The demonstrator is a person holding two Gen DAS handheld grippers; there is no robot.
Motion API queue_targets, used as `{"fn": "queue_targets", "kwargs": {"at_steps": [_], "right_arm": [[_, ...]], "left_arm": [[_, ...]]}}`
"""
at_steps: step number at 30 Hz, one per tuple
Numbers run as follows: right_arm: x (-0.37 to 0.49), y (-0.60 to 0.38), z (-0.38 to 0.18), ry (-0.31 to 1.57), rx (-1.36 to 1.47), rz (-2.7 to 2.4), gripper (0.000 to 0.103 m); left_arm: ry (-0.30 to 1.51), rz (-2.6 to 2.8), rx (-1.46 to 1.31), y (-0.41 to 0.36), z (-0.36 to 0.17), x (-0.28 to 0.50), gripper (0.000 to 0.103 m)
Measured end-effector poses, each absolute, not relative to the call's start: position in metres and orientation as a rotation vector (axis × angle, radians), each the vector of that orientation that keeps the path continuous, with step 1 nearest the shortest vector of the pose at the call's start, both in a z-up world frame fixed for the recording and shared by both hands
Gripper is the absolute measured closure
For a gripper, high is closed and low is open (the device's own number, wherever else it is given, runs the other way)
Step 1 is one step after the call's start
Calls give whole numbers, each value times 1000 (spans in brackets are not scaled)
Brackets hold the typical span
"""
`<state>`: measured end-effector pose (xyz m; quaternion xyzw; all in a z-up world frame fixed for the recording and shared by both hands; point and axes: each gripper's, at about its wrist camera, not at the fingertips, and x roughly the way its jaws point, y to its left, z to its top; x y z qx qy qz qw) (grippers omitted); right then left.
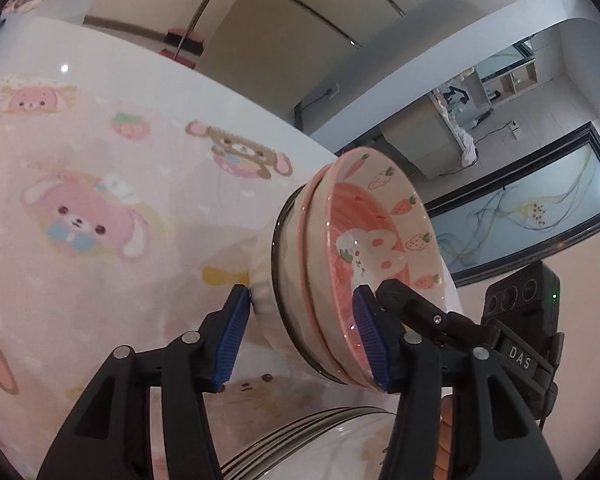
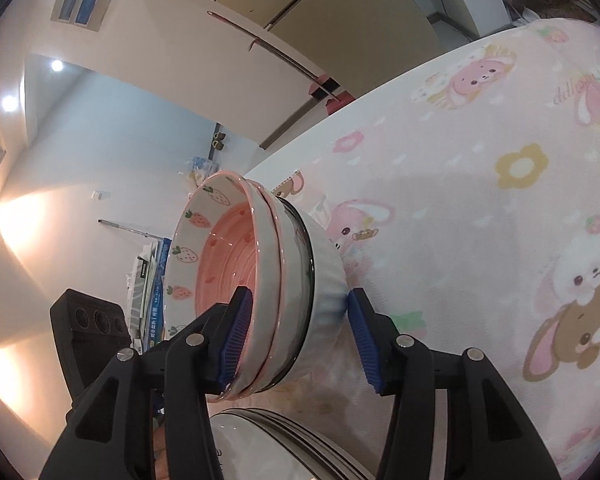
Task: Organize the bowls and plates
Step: 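Lift the pink bowl stack with both tools and carry it over the plates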
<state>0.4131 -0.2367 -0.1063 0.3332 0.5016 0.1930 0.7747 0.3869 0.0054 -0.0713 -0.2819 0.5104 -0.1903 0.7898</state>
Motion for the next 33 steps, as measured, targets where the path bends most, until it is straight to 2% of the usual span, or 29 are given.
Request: {"fn": "queue_targets", "kwargs": {"at_steps": [3, 9, 22, 33], "right_arm": [[417, -233, -116, 1139, 746, 458, 51], [416, -232, -116, 1145, 749, 421, 60], [412, -225, -97, 1185, 698, 356, 63], [391, -225, -49, 1074, 678, 407, 63]], "left_arm": [[1119, -410, -589, -1, -74, 387, 52], [1125, -362, -576, 0, -73, 384, 67], [1153, -347, -586, -2, -69, 377, 68], [1025, -352, -534, 0, -18, 357, 68]]}}
